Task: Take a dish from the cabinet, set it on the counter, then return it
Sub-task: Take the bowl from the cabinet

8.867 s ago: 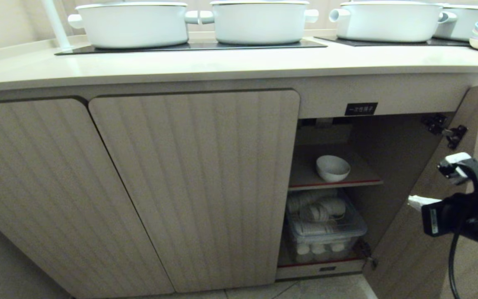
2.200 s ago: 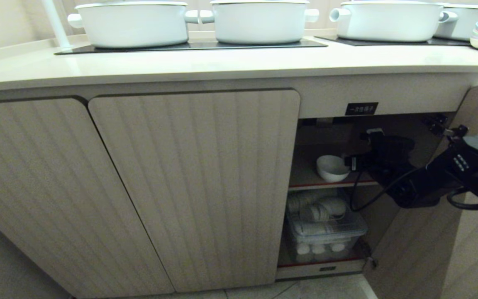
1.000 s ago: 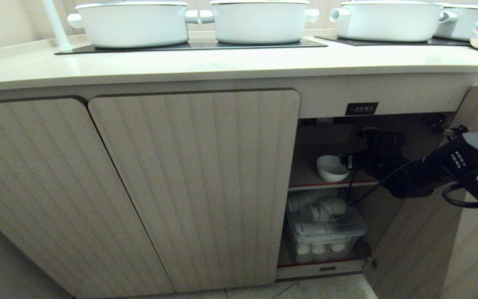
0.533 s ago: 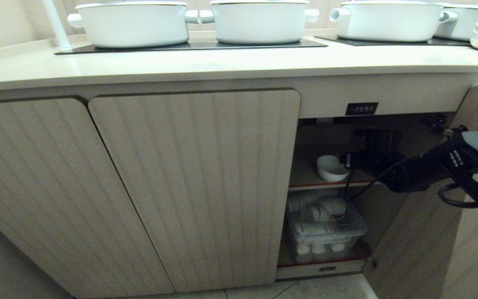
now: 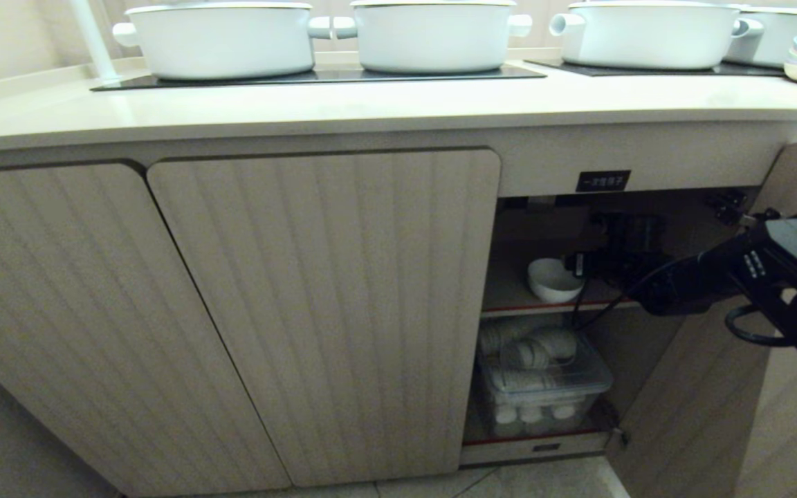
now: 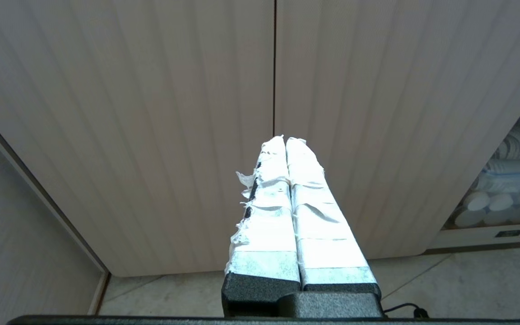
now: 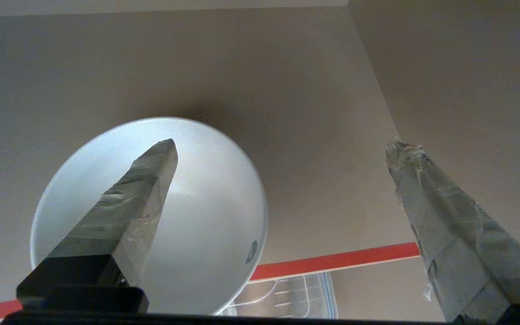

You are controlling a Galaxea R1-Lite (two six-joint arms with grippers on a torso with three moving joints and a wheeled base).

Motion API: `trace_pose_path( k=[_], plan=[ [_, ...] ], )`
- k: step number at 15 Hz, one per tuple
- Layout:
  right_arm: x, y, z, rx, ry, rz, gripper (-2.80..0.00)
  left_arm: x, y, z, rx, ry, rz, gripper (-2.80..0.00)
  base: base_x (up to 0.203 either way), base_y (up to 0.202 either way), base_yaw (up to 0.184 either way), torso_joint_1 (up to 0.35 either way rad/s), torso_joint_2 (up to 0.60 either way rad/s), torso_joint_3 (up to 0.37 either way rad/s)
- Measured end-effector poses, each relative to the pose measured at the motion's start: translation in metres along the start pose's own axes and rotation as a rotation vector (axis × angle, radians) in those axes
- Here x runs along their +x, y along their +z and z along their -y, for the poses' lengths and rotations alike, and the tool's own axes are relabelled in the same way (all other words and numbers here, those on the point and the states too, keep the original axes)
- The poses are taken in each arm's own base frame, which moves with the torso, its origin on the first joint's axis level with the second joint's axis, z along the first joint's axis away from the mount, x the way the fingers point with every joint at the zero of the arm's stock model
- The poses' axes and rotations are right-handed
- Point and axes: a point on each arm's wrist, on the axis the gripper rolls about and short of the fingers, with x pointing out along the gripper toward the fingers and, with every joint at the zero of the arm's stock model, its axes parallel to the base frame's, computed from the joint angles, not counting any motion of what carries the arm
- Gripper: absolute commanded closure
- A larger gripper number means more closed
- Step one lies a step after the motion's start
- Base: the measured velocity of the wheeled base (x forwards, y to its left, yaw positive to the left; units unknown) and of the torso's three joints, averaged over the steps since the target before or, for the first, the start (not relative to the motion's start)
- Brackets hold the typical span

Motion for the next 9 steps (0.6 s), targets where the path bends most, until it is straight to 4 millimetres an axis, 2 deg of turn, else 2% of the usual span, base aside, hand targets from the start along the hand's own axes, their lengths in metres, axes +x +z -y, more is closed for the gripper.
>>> trace_pose_path(
  k=[9],
  plan=[
    [0.0030, -0.0056, -0.0016, -0.009, 0.025, -0.031, -2.80, 0.0000, 0.0000, 0.0000, 0.000, 0.000, 0.000, 0.00, 0.000, 0.000, 0.000, 0.000, 0.00, 0.000]
  ],
)
